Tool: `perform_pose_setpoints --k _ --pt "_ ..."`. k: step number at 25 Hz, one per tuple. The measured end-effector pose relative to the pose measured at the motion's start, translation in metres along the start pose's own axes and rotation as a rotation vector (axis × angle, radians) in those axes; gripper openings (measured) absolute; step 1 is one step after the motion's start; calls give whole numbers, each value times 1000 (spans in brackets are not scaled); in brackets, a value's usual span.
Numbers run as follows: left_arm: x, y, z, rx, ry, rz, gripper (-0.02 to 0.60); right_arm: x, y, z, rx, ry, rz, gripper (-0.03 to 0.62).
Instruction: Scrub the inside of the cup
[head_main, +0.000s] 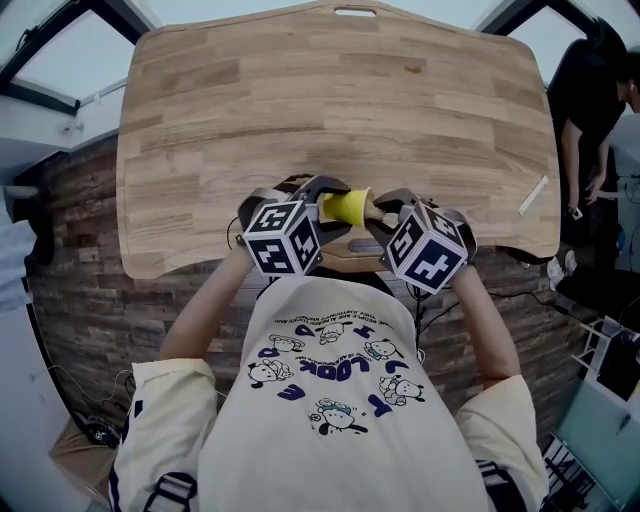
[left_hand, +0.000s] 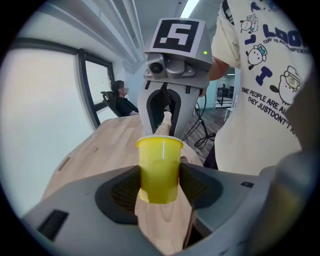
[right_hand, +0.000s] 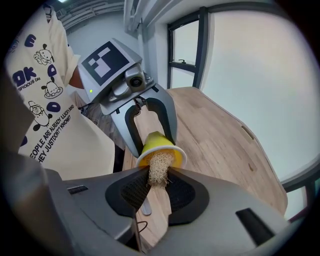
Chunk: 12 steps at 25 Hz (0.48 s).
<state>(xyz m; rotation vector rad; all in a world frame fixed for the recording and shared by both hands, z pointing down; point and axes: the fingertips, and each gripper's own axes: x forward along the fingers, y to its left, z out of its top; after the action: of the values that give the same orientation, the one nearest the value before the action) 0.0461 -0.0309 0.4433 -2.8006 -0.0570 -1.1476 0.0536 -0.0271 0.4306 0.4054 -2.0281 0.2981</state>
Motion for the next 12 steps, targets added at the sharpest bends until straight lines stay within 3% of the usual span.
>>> perform_pose_setpoints --k 12 --pt "4 -13 -1 -139 -2 -158 261 3 9 -7 -129 32 -20 83"
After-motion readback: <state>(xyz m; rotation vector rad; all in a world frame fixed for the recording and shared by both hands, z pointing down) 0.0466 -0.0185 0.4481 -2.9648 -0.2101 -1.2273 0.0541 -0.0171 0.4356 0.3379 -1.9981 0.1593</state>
